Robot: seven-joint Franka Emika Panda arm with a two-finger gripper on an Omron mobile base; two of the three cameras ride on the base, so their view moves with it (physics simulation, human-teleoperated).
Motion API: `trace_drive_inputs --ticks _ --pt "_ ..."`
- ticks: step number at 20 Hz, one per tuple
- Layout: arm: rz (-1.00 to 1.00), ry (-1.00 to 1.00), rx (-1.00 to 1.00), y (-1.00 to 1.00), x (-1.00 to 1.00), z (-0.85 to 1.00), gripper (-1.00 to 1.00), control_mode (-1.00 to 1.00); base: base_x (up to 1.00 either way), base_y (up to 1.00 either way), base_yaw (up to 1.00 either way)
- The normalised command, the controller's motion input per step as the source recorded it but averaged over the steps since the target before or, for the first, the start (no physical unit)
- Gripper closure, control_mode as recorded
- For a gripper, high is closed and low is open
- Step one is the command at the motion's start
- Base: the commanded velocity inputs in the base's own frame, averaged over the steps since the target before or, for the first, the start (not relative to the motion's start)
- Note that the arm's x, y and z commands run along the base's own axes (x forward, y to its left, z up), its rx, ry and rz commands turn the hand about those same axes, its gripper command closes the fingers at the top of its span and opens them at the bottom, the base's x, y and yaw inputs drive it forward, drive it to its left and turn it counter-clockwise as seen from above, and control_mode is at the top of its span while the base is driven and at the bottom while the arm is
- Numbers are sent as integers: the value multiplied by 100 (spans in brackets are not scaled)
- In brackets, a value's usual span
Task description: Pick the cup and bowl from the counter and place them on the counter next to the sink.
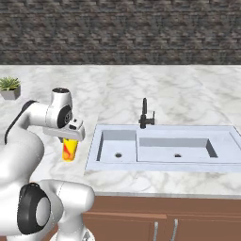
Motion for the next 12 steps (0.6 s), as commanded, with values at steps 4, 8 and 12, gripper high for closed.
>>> trace_drive_inputs --ticks 4,8,12 --pt "0 -2 0 10 0 -40 100 -100 0 0 0" --pt "0 0 0 0 7 -31 100 -100 0 0 0" --pt "0 0 0 0 22 -19 100 -100 0 0 0"
